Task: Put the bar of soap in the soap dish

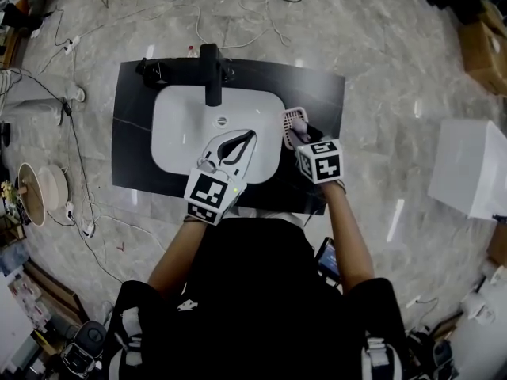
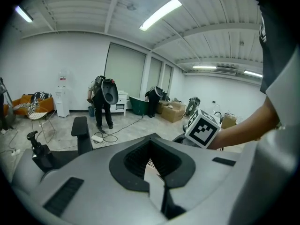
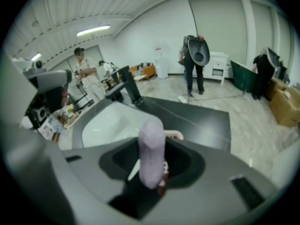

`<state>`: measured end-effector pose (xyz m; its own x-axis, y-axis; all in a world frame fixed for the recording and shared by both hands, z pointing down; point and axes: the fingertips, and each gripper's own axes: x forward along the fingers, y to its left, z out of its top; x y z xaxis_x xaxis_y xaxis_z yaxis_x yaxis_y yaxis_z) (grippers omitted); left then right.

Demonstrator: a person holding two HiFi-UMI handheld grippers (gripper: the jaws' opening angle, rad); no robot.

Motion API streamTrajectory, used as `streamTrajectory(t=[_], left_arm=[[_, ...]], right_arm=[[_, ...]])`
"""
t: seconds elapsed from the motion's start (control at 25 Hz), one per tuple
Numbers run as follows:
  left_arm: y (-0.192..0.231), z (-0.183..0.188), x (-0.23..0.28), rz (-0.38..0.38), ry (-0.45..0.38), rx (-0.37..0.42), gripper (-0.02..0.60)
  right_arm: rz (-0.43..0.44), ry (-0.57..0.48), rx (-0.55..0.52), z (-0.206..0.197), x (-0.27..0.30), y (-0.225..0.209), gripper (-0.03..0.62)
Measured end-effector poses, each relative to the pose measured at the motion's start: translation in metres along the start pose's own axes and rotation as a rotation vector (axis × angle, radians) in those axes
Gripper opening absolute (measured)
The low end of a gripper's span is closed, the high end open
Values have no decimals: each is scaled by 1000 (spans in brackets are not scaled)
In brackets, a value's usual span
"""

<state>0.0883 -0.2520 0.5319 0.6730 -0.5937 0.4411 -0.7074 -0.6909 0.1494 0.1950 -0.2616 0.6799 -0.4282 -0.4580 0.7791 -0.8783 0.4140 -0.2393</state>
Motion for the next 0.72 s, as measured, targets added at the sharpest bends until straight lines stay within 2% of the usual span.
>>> streamTrajectory(t=[0.56, 0.72], left_arm=[[7, -17, -8, 17, 27, -46, 21], [10, -20, -9, 24, 31, -50, 21]], right_arm=[[31, 99, 44, -20, 36, -10, 175], [40, 101, 57, -21, 40, -11, 175]])
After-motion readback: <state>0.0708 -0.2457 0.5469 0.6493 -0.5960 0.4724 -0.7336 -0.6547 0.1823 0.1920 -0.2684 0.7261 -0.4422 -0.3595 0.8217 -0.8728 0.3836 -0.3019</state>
